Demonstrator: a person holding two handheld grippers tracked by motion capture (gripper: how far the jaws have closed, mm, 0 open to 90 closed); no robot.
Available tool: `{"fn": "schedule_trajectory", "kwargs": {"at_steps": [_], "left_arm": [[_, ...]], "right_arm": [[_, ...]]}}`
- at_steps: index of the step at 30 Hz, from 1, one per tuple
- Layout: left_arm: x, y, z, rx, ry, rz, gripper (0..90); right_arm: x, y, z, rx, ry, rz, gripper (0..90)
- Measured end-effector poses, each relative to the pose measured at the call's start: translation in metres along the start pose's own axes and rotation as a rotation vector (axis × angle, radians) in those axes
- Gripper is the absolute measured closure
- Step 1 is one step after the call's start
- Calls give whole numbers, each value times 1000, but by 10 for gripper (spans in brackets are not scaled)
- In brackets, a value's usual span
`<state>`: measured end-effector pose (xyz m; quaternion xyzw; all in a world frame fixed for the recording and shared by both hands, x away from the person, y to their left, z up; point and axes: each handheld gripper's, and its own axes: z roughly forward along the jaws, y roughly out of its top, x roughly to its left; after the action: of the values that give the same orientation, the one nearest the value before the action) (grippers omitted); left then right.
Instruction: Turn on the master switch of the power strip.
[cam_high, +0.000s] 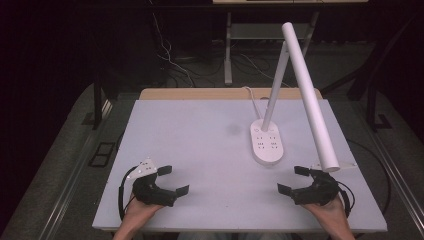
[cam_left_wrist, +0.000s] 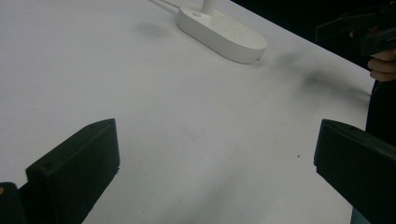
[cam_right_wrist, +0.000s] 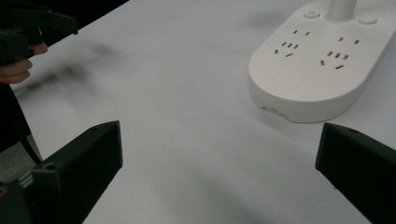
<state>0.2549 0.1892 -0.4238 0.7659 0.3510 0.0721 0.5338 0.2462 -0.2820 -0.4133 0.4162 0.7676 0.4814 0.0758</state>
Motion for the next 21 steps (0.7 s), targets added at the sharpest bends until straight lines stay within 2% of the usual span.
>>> {"fn": "schedule_trajectory", "kwargs": {"at_steps": [9, 21], "left_arm": [[-1, 0, 0, -4, -7, 1, 0], [-2, 0, 1, -1, -18, 0, 0]], "right_arm": [[1, -1, 3, 32, 5, 2, 2], [1, -2, 5, 46, 6, -6, 2]]}}
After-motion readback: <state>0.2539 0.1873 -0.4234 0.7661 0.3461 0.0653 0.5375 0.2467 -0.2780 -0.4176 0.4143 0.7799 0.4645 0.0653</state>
